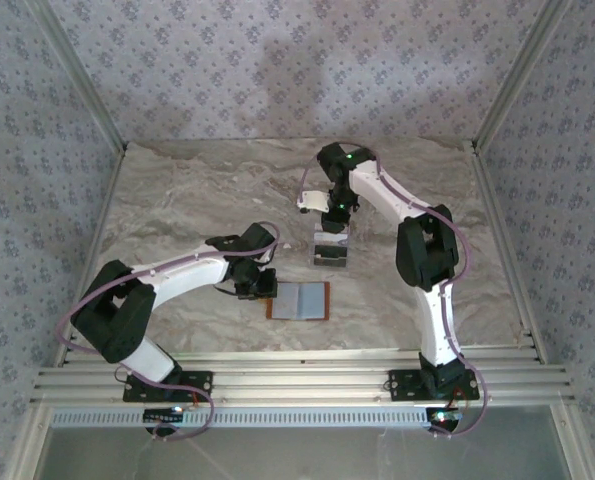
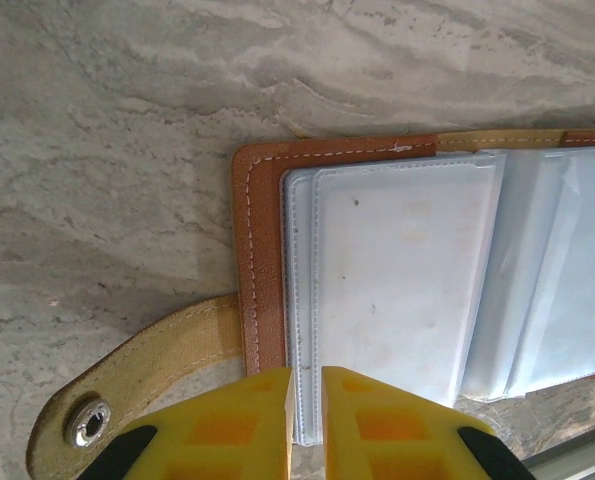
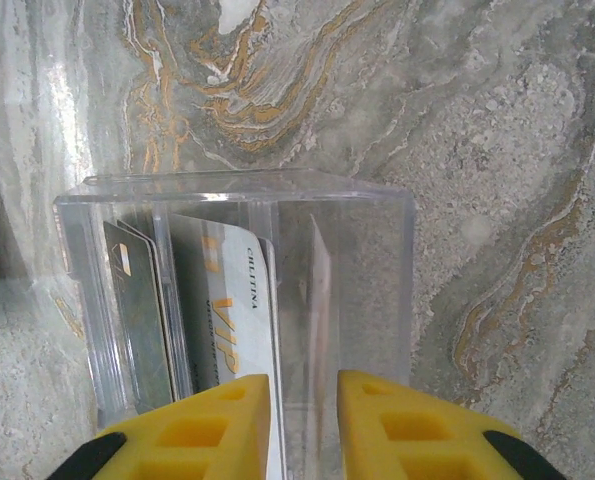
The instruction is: Take the credit cards out of the card holder
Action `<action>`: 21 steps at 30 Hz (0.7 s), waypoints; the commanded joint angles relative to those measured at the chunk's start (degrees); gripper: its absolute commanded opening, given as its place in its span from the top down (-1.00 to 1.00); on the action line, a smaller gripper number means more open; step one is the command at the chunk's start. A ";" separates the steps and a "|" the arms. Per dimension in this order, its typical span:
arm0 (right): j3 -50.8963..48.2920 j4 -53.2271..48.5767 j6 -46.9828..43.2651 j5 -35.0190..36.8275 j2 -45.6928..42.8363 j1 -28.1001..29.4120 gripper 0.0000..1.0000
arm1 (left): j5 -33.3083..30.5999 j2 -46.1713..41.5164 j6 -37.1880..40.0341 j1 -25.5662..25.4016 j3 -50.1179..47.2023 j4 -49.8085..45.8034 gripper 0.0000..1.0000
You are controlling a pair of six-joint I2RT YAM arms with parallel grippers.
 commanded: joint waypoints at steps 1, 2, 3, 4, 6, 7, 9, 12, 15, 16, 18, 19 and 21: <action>2.36 -0.48 -2.10 1.38 -1.05 -0.57 0.47 | -0.70 -2.00 -0.46 -0.14 -0.13 -1.41 0.67; 2.28 0.57 -1.62 2.29 -1.49 -0.59 0.47 | -0.71 -2.00 -0.44 -0.15 -0.13 -1.54 0.68; 2.18 1.62 -1.13 3.27 -1.98 -0.65 0.46 | -0.80 -2.08 -0.35 -0.16 -0.05 -1.61 0.67; 2.05 2.37 -0.92 3.88 -2.51 -0.71 0.46 | -0.88 -2.16 -0.32 -0.14 -0.04 -1.76 0.67; 1.45 4.19 -0.38 5.19 -3.52 -0.88 0.45 | -1.06 -2.38 -0.19 -0.13 -0.24 -1.81 0.67; 1.07 5.35 -0.15 5.84 -4.04 -0.88 0.44 | -1.13 -2.54 -0.21 -0.09 -0.35 -1.78 0.67; -0.21 7.65 0.34 7.00 -5.01 -0.92 0.43 | -1.18 -2.71 -0.15 0.01 -0.39 -1.89 0.67; -3.17 12.84 1.95 9.65 -6.05 -0.86 0.41 | -1.15 -2.81 -0.18 -0.07 -0.70 -1.83 0.67; -6.43 17.18 2.98 11.92 -6.54 -0.66 0.39 | -1.15 -2.97 -0.34 -0.05 -0.75 -1.84 0.66; -7.32 18.09 3.26 12.29 -6.54 -0.61 0.39 | -1.15 -3.08 -0.32 -0.07 -0.71 -1.89 0.67; -8.52 19.01 3.34 12.62 -6.21 -0.66 0.39 | -1.13 -3.10 -0.35 -0.07 -0.70 -1.89 0.67; -9.22 19.44 3.33 12.63 -5.95 -0.57 0.39 | -1.15 -3.07 -0.34 -0.02 -0.66 -1.89 0.67; -10.12 20.03 3.39 12.60 -5.54 -0.57 0.38 | -1.17 -3.09 -0.44 -0.02 -0.73 -1.89 0.67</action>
